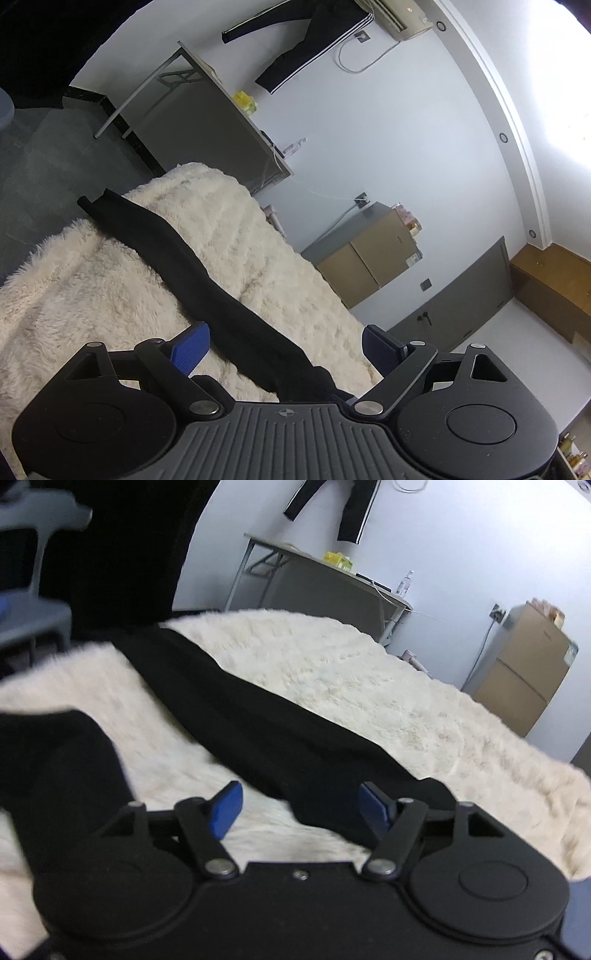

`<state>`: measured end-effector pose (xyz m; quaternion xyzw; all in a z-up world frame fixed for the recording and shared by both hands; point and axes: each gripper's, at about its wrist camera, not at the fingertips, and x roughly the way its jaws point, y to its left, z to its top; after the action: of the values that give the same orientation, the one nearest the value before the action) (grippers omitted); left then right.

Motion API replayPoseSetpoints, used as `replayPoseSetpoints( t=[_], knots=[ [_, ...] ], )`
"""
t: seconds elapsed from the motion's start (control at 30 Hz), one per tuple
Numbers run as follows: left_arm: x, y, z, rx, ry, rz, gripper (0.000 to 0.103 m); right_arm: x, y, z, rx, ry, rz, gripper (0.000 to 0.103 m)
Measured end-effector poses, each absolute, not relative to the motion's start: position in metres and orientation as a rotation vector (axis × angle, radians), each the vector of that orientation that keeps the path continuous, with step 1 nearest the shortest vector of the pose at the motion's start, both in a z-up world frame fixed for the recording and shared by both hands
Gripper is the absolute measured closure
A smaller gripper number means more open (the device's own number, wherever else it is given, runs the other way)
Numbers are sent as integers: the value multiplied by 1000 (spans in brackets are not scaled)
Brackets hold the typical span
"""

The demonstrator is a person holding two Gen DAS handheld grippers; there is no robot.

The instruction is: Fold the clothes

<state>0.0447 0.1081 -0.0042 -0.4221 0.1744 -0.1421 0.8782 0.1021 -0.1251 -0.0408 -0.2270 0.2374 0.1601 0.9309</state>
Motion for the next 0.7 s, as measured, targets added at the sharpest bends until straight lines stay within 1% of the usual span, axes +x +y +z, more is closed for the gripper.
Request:
replayPoseSetpoints(
  t=[0.17, 0.4, 0.6, 0.7],
  knots=[
    [44, 111, -1, -846, 375, -290, 17, 85, -125, -33, -495, 469, 361, 35],
    [38, 101, -1, -721, 430, -233, 17, 74, -134, -25, -376, 494, 362, 35],
    [15, 108, 12, -649, 359, -168, 17, 62, -136, -29, -321, 515, 377, 35],
    [7, 117, 12, -651, 368, -181, 17, 59, -132, -28, -321, 519, 393, 35]
  ],
)
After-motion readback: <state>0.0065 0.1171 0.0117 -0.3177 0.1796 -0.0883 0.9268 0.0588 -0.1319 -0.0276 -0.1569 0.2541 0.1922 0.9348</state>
